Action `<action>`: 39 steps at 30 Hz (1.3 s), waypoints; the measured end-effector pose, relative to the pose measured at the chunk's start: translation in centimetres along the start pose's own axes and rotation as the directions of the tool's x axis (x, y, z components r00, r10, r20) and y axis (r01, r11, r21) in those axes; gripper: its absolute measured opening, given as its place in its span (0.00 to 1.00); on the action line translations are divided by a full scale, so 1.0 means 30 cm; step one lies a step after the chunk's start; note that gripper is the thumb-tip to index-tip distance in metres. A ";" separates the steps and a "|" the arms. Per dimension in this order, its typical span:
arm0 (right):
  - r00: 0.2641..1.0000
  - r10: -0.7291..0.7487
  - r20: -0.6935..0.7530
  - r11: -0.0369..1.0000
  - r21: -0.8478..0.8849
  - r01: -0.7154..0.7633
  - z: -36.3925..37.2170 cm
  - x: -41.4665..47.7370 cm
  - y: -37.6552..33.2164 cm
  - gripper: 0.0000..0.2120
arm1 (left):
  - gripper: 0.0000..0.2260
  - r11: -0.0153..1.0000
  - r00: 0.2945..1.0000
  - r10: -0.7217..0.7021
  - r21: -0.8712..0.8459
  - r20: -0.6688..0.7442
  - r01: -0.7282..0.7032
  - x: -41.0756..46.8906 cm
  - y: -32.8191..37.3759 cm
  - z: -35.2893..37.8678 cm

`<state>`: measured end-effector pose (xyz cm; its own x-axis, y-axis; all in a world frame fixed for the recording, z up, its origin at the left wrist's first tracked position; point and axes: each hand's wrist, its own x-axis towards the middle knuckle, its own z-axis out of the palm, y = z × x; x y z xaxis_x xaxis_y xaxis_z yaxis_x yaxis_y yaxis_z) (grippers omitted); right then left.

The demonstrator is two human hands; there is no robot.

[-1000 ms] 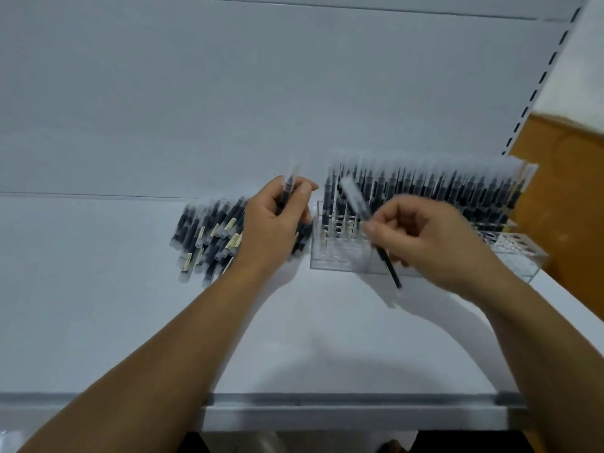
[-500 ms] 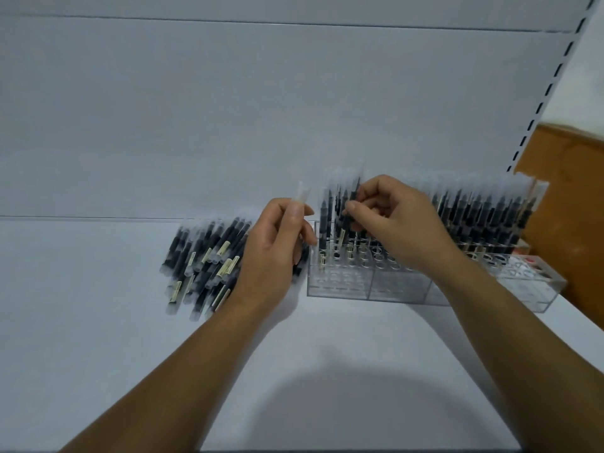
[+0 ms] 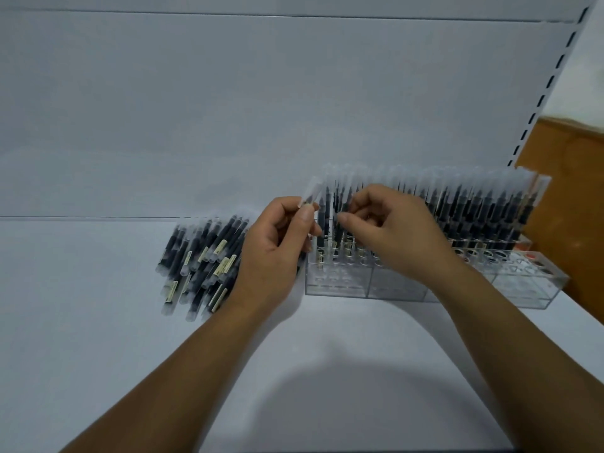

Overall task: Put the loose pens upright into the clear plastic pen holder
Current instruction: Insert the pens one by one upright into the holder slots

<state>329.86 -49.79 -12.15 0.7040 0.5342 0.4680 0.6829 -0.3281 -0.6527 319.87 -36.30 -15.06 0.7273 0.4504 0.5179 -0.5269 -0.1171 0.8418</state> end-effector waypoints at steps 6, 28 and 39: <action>0.992 0.076 0.102 0.993 -0.100 -0.066 0.006 0.001 0.008 0.04 | 0.06 0.993 0.999 0.031 0.114 0.040 -0.036 0.009 -0.035 -0.024; 0.921 0.092 -0.378 0.787 0.594 0.165 -0.103 -0.029 -0.047 0.03 | 0.32 0.744 0.992 -0.023 0.666 0.122 -0.064 0.014 -0.034 -0.057; 0.953 -0.024 -0.303 0.931 0.340 0.131 -0.056 -0.015 -0.004 0.04 | 0.38 0.632 0.967 -0.167 0.773 0.194 -0.046 0.010 -0.051 -0.063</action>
<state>329.79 -51.28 -11.28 0.7133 0.2811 0.6420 0.6623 0.0293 -0.7487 320.06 -34.31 -16.48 0.8764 0.2832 0.3894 -0.0264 -0.7793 0.6261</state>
